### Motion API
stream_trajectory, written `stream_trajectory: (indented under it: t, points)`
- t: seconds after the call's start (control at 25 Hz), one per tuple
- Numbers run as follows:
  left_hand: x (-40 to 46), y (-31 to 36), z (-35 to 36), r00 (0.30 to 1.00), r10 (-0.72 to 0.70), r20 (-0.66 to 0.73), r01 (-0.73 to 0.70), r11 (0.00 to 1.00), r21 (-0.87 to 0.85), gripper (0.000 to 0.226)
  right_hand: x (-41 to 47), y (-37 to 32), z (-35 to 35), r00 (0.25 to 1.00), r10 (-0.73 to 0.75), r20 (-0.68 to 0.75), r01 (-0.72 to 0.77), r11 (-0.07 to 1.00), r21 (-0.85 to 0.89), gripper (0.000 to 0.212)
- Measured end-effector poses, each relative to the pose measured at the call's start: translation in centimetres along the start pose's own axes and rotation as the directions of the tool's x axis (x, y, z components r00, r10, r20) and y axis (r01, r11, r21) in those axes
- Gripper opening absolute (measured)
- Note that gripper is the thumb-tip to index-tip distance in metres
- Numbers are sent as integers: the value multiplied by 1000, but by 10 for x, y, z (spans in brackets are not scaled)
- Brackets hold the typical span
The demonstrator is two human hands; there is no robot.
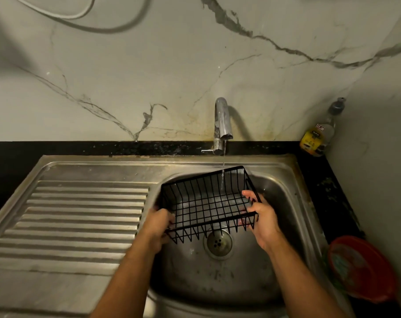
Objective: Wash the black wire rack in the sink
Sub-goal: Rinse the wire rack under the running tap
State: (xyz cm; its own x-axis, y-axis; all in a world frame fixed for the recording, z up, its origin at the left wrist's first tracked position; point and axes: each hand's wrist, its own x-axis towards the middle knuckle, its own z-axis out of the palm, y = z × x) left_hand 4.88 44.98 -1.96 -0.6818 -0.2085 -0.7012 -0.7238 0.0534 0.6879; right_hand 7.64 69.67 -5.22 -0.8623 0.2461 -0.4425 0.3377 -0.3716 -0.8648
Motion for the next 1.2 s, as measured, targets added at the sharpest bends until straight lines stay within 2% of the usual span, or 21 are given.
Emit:
stream_trajectory:
  t: [0.04, 0.08, 0.12, 0.2, 0.28, 0.36, 0.44, 0.52, 0.6, 0.64, 0.68, 0.72, 0.76, 0.8, 0.84, 0.88, 0.92, 1.0, 1.04, 1.12, 1.2]
  points:
    - [-3, -4, -5, 997, -60, 56, 63, 997, -46, 13, -1, 1, -2, 999, -33, 13, 32, 999, 33, 59]
    - [-1, -6, -9, 990, -101, 94, 109, 990, -85, 7, -2, 2, -5, 997, -63, 37, 60, 996, 69, 67]
    - [0, -5, -11, 987, -112, 117, 128, 981, -144, 12, -1, 1, -7, 995, -86, 57, 80, 992, 100, 70]
    - [-2, -2, -15, 992, -30, 126, 62, 964, -258, 43, 4, -5, -11, 992, -107, 70, 98, 987, 124, 71]
    - [-2, 1, -10, 986, 88, 139, -38, 944, -327, 61, 16, -11, -15, 989, -141, 33, 142, 990, -27, 73]
    - [2, 7, -3, 975, 181, 131, -129, 935, -330, 66, 24, -21, -15, 975, -213, -63, 183, 930, -319, 64]
    - [11, 15, 2, 964, 248, 91, -204, 917, -342, 67, 16, -32, -11, 953, -265, -148, 132, 801, -584, 61]
    - [21, 24, 9, 956, 281, 81, -236, 905, -354, 69, 1, -38, -1, 873, -455, -175, 111, 535, -837, 65]
    - [28, 27, 19, 950, 299, 88, -250, 899, -359, 70, -11, -40, 16, 761, -648, 30, 227, 222, -948, 56]
    - [31, 26, 23, 947, 307, 96, -254, 898, -359, 70, -9, -39, 22, 747, -645, 161, 321, 137, -937, 47]
    - [35, 25, 28, 943, 315, 112, -254, 894, -370, 70, -4, -39, 27, 778, -589, 219, 369, 146, -918, 39]
    - [37, 24, 32, 937, 323, 133, -253, 889, -382, 69, 5, -40, 31, 834, -525, 169, 347, 263, -900, 35]
    - [40, 23, 35, 928, 337, 158, -256, 886, -387, 69, 17, -42, 35, 877, -478, 58, 276, 400, -874, 35]
    - [41, 23, 39, 919, 348, 184, -256, 885, -390, 72, 28, -45, 38, 873, -481, -84, 203, 514, -833, 37]
    - [43, 24, 44, 910, 358, 210, -257, 883, -392, 75, 38, -47, 42, 830, -519, -204, 150, 560, -815, 41]
    - [44, 26, 48, 902, 365, 232, -258, 884, -389, 75, 45, -45, 49, 774, -581, -251, 100, 504, -858, 48]
    - [43, 28, 53, 892, 378, 247, -269, 885, -380, 73, 51, -41, 58, 759, -605, -240, 31, 403, -915, 59]
    - [45, 33, 59, 888, 396, 234, -309, 890, -336, 61, 56, -25, 86, 849, -493, -189, -59, 267, -962, 82]
    - [49, 35, 60, 889, 401, 222, -325, 892, -314, 53, 55, -16, 100, 891, -427, -154, -54, 237, -970, 93]
    - [57, 38, 59, 883, 399, 248, -320, 898, -304, 40, 55, -8, 117, 923, -378, -66, 8, 190, -982, 104]
    - [62, 39, 59, 896, 360, 262, -271, 908, -320, 33, 58, -7, 114, 940, -330, 82, 127, 118, -985, 100]
